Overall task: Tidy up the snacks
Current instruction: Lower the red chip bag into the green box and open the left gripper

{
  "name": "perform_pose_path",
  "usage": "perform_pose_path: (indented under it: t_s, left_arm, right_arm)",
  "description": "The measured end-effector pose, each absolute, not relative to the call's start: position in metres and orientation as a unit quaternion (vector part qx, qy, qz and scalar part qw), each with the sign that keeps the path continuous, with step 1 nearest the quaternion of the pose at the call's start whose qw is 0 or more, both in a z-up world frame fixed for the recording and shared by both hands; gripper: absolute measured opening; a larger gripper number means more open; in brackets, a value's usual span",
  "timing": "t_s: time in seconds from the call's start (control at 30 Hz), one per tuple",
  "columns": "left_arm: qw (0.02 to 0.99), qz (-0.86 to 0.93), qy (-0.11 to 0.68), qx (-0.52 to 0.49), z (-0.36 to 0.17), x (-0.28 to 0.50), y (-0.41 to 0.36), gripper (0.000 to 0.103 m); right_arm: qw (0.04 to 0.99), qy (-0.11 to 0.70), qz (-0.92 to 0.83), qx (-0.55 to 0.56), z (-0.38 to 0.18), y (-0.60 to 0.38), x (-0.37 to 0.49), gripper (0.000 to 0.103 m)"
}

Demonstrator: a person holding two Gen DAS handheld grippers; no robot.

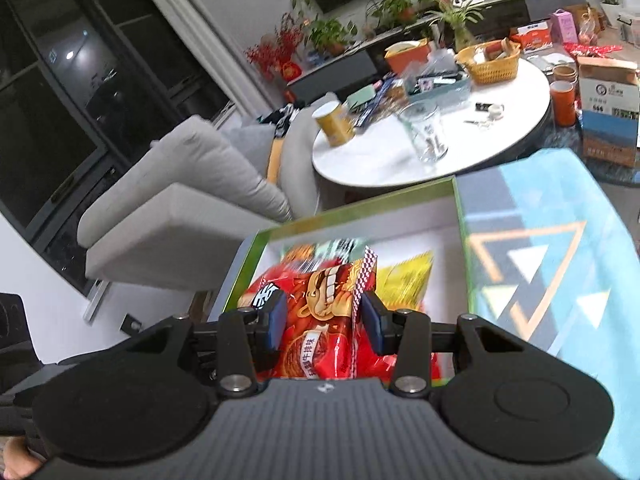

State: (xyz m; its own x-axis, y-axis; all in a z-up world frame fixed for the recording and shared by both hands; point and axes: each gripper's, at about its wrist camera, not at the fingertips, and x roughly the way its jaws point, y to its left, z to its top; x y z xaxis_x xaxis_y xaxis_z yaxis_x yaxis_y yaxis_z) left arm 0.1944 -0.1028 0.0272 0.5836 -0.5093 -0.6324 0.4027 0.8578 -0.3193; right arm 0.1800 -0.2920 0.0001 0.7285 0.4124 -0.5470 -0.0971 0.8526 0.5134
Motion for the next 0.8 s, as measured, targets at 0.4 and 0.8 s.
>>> perform_pose_path:
  t_s: [0.4,0.8]
  left_arm:
    - [0.886,-0.241,0.389,-0.075,-0.003,0.27,-0.131,0.048]
    - [0.893,-0.209,0.392,-0.071,-0.019,0.282,-0.122,0.06]
  right_arm:
    - [0.892,0.343,0.124,0.267,-0.031,-0.32,0.239,0.049]
    - [0.92,0.313,0.077,0.224,-0.039,-0.32,0.226,0.054]
